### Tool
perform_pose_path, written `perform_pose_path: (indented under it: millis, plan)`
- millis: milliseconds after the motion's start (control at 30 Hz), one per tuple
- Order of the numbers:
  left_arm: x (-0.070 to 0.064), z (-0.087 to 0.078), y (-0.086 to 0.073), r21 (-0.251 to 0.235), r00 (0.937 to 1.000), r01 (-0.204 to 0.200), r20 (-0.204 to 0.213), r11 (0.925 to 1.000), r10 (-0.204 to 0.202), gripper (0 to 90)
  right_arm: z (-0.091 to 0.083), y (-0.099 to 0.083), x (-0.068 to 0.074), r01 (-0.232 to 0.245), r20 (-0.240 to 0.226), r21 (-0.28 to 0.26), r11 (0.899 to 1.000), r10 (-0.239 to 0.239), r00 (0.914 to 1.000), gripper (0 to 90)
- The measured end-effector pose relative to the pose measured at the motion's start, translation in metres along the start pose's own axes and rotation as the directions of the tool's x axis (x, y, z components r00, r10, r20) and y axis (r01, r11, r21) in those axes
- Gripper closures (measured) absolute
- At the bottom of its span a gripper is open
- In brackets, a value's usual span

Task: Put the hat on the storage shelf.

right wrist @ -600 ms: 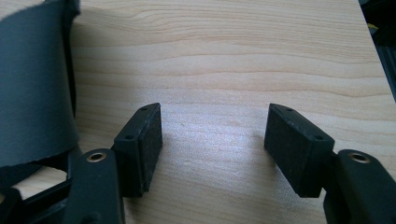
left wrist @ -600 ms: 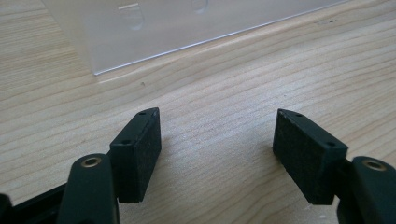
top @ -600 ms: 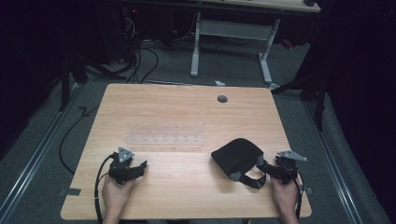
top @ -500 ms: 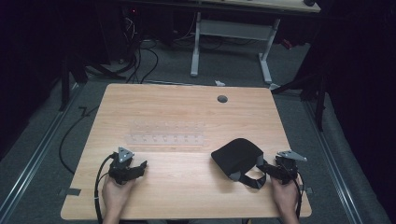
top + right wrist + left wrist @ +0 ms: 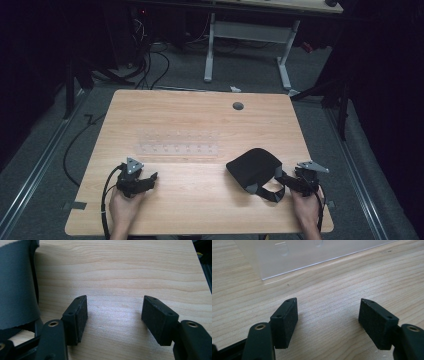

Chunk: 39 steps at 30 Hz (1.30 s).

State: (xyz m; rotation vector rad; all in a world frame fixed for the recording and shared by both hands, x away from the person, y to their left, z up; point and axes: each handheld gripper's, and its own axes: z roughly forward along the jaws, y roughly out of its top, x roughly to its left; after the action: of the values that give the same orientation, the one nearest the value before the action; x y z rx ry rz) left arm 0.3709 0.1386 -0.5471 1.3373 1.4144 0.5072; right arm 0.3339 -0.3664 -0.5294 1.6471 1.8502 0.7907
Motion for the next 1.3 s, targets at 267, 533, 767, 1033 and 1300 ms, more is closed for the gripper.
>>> perform_pose_path:
  millis: [267, 533, 767, 1033, 1300]
  plan:
    - [0.000, 0.000, 0.000, 0.001, 1.0000, 0.000, 0.001, 1.0000, 0.000, 32.1, -0.004, 0.000, -0.002, -0.006, -0.021, 0.001, 1.000, 0.006, 0.9998, 42.8]
    - [0.000, 0.000, 0.000, 0.001, 1.0000, 0.000, 0.001, 1.0000, 0.000, 32.1, -0.023, 0.002, -0.010, -0.033, -0.071, -0.057, 0.998, 0.029, 0.9971, 48.5]
    - [0.000, 0.000, 0.000, 0.001, 1.0000, -0.001, 0.001, 1.0000, 0.001, 32.1, -0.039, 0.002, -0.007, -0.045, -0.116, -0.091, 0.995, 0.035, 0.9927, 49.2]
    - [0.000, 0.000, 0.000, 0.001, 1.0000, -0.001, 0.001, 1.0000, 0.001, 31.9, -0.063, 0.006, 0.005, -0.002, -0.160, -0.178, 0.984, -0.027, 0.9867, 47.8]
    - [0.000, 0.000, 0.000, 0.001, 1.0000, -0.001, 0.001, 1.0000, 0.001, 31.9, -0.054, 0.013, 0.017, 0.012, -0.215, -0.160, 0.987, -0.046, 0.9756, 42.6]
